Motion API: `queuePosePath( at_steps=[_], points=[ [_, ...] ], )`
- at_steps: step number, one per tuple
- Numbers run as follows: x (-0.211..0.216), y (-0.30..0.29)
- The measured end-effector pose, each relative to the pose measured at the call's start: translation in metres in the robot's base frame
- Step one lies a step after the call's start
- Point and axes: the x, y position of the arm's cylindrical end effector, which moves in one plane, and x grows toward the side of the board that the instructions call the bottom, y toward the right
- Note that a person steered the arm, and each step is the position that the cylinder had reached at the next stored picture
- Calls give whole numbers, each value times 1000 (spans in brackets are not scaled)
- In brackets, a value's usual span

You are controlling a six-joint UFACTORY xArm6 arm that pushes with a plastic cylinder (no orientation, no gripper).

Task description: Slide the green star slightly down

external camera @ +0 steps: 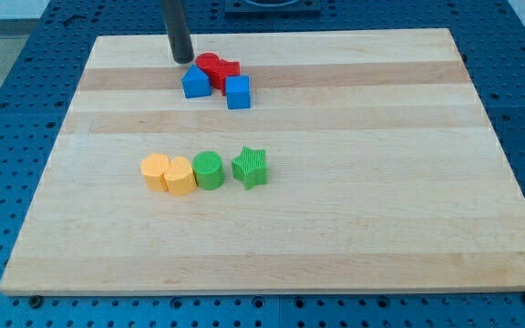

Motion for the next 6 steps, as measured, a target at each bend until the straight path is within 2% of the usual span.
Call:
queuePosePath(
  at_steps=[1, 2, 4, 5, 6],
  points=[
    [-10, 3],
    [-10, 49],
    [6, 179],
    [72, 204],
    [152, 203]
  ],
)
